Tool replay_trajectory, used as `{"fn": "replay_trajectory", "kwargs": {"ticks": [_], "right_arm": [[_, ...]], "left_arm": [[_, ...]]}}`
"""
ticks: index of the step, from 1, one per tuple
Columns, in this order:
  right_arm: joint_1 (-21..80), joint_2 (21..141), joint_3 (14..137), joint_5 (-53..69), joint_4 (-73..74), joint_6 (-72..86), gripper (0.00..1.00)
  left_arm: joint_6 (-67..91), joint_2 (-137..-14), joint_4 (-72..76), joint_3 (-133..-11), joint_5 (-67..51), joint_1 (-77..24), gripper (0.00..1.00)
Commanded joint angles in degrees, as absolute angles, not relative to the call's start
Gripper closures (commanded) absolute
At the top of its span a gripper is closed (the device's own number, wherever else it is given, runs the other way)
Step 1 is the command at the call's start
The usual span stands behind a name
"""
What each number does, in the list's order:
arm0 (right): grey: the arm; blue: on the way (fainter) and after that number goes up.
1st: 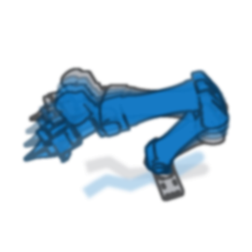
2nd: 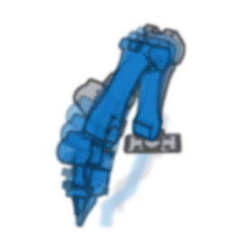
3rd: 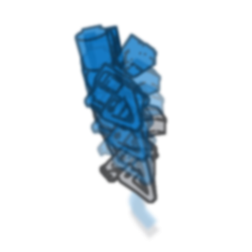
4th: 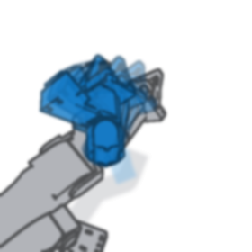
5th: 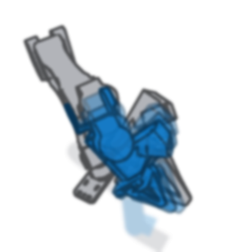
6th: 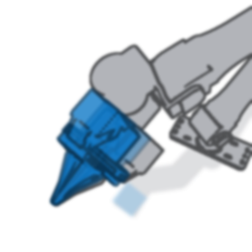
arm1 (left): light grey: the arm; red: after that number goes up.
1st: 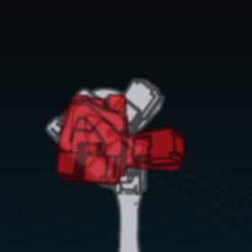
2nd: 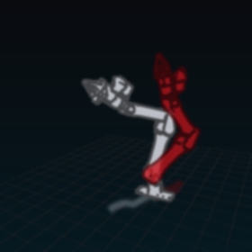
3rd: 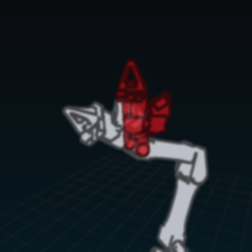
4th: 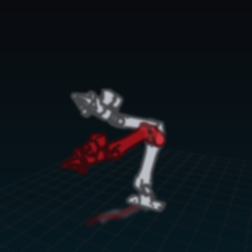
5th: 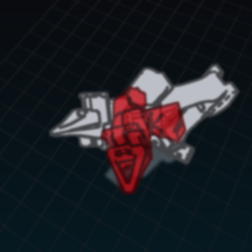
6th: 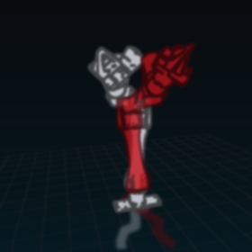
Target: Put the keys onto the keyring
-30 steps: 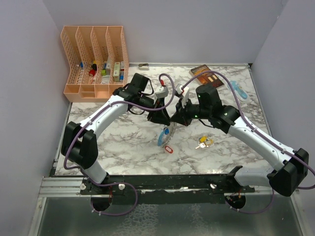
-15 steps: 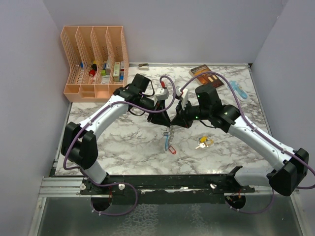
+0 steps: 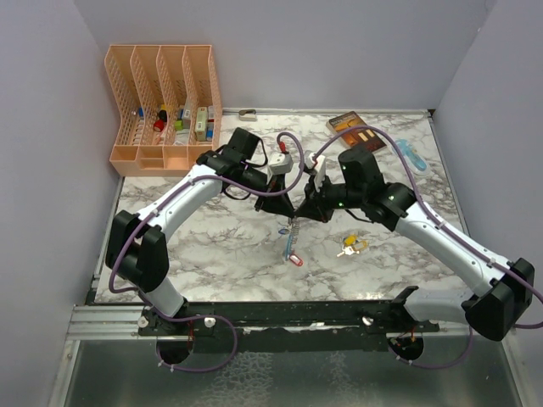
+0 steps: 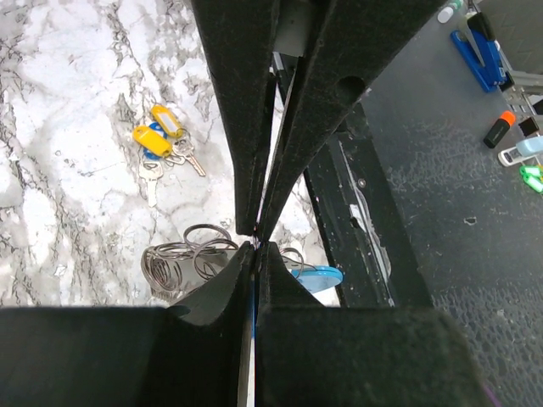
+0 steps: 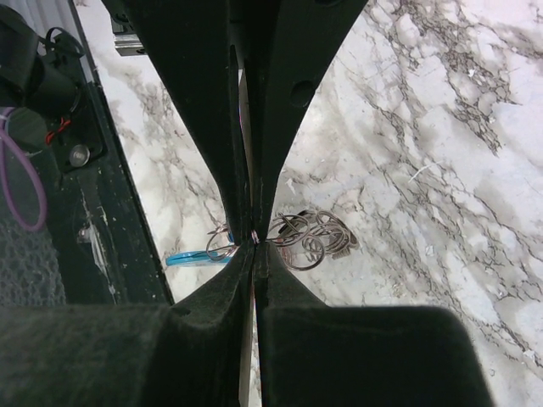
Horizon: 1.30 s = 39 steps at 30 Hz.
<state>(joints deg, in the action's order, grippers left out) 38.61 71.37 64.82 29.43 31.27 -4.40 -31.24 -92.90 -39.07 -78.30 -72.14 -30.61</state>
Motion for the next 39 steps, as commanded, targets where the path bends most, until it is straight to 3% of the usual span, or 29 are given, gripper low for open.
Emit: {"fn": "replay_trajectory", "kwargs": {"ticks": [1, 4, 6, 14, 19, 25, 30, 39], "right_arm": [[38.3, 66.4, 62.9, 25.2, 26.5, -3.9, 0.88], [38.1, 63.3, 61.0, 20.5, 23.9, -3.5, 0.69], [37.8, 61.2, 59.8, 18.1, 22.7, -3.4, 0.64], [36.8, 49.7, 49.4, 6.0, 11.5, 1.8, 0.60], [36.7, 45.6, 41.9, 5.8, 4.2, 7.5, 0.61], [36.7, 45.1, 36.8, 6.3, -4.0, 13.3, 0.62], [36.7, 43.6, 35.8, -0.3, -6.8, 15.6, 0.63], [36.7, 37.9, 36.2, -10.9, -6.7, 15.9, 0.68]], "left_arm": [[-31.4, -92.4, -38.3, -78.3, -73.9, -31.1, 1.00], [-30.0, -92.3, -36.6, -77.9, -76.5, -30.8, 1.00], [-28.6, -92.3, -35.2, -77.9, -78.1, -30.5, 1.00], [-21.5, -92.5, -28.4, -76.9, -83.5, -30.3, 1.00], [-12.0, -92.7, -20.4, -76.8, -80.6, -31.0, 1.00], [24.3, -94.7, 14.3, -72.2, -69.2, -31.7, 1.00], [64.2, -98.1, 68.1, -64.3, -61.8, -30.7, 1.00], [75.0, -100.3, 89.5, -62.4, -52.0, -29.3, 1.00]]}}
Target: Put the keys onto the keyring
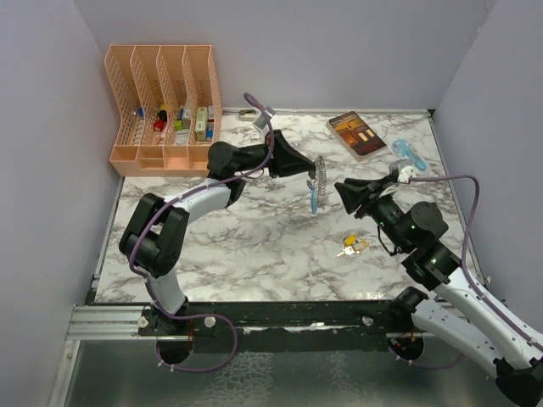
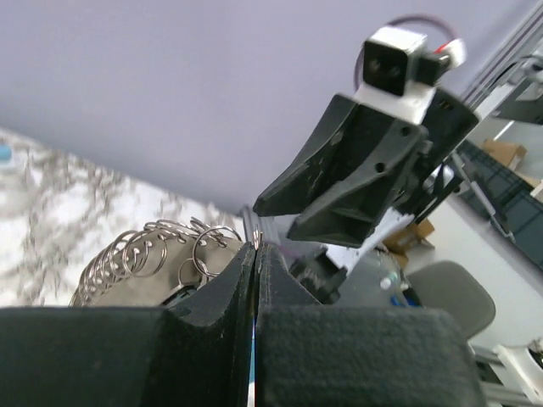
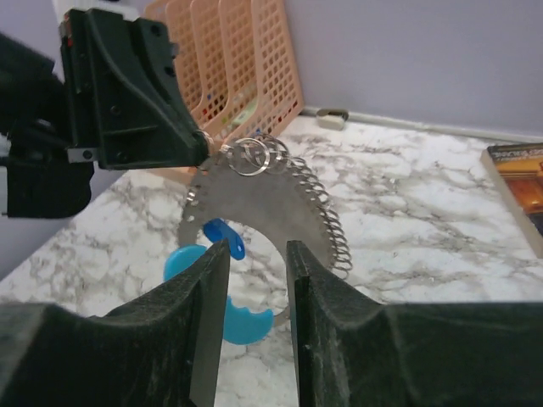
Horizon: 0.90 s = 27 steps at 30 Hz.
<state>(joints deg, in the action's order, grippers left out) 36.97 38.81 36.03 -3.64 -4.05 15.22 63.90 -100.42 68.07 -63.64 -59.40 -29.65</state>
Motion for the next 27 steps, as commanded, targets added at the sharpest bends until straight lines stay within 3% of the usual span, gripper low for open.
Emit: {"fn": "replay_trajectory", "kwargs": {"ticks": [1, 13, 16, 20, 27], "right_arm": [[36.7, 38.0, 36.5, -12.0, -7.0, 15.8, 0.70], [36.6, 48.1, 50.9, -5.1, -12.4, 15.3, 0.69], [36.7, 49.6, 54.2, -3.2, -10.1, 15.5, 0.73], [36.7, 49.8, 54.5, -1.5, -8.8, 16.7, 0.80], [36.7, 52.2, 53.8, 3.2, -10.1, 18.3, 0.77]], "left_arm": [[75.7, -100.3, 90.7, -62.0, -51.1, -29.3, 1.00], [79.8, -101.9, 102.4, -68.0, -46.4, -29.6, 1.00], [78.4, -101.8, 102.5, -66.0, -45.1, -29.6, 1.00], [77.2, -102.1, 102.6, -64.8, -44.6, -29.5, 1.00], [78.6, -103.3, 102.7, -67.2, -44.1, -29.6, 1.00]]}}
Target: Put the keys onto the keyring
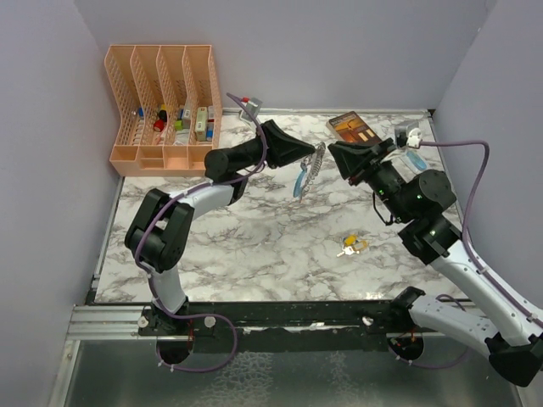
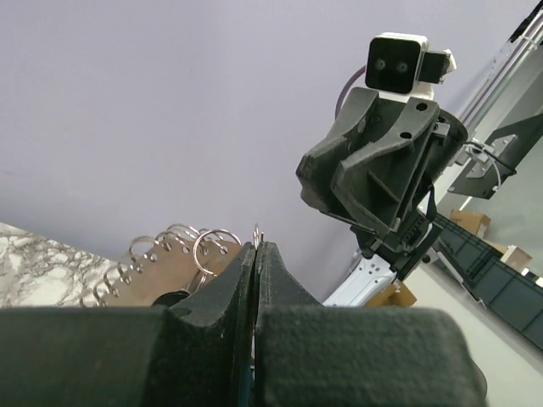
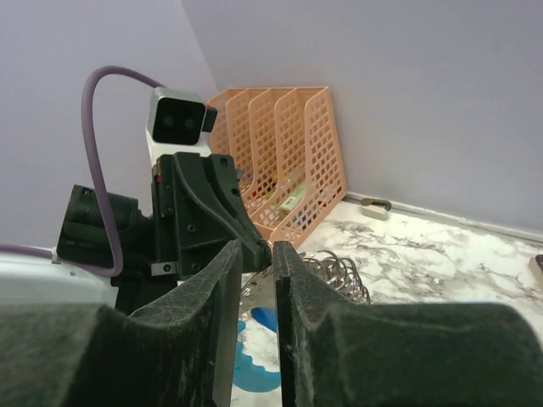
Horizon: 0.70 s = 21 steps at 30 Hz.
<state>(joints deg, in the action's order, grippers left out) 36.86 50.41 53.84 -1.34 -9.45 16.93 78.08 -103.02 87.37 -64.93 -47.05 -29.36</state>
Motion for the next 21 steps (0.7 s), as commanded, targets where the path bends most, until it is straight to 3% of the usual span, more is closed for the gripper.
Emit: {"fn": "replay_trajectory", "kwargs": {"ticks": [1, 21], "right_arm": [[36.7, 52.8, 53.8, 3.6, -10.4, 18.3, 0.77], [36.2, 54.1, 51.0, -0.3, -14.2, 19.8, 0.76]], "left_arm": [[78.6, -103.3, 102.7, -67.3, -44.2, -29.7, 1.00], [80.3, -102.0, 102.8, -68.5, -45.2, -29.9, 1.00]]}}
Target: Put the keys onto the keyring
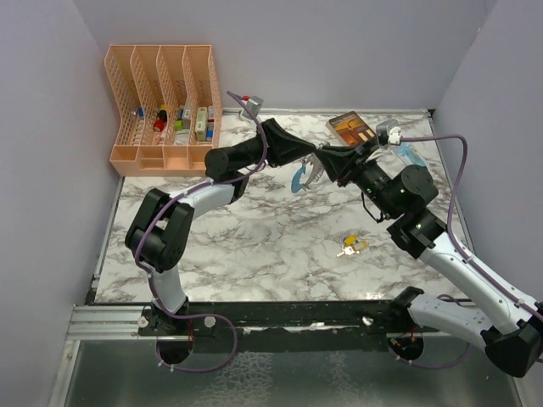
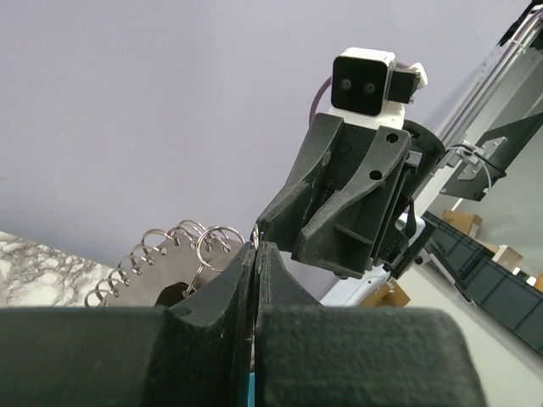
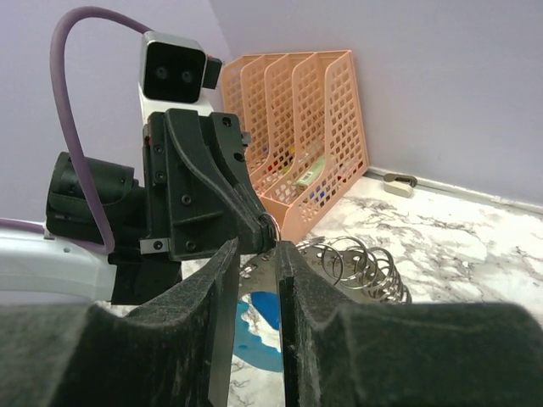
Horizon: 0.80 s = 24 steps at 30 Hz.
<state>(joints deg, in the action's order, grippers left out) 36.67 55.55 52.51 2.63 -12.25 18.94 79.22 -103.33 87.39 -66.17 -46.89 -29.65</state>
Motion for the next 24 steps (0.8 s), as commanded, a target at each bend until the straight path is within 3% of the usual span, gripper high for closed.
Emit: {"fn": "replay_trajectory", "kwargs": {"ticks": [1, 24], "right_arm": [[36.1, 53.8, 50.4, -1.1, -14.7, 20.1, 0.76], [34.5, 53.1, 51.9, -0.4, -15.0, 21.9, 0.81]], "left_arm": [[80.3, -101.9, 102.8, -68.7, -45.5, -29.9, 1.00], [80.5, -101.8, 102.8, -68.8, -45.8, -29.9, 1.00]]}}
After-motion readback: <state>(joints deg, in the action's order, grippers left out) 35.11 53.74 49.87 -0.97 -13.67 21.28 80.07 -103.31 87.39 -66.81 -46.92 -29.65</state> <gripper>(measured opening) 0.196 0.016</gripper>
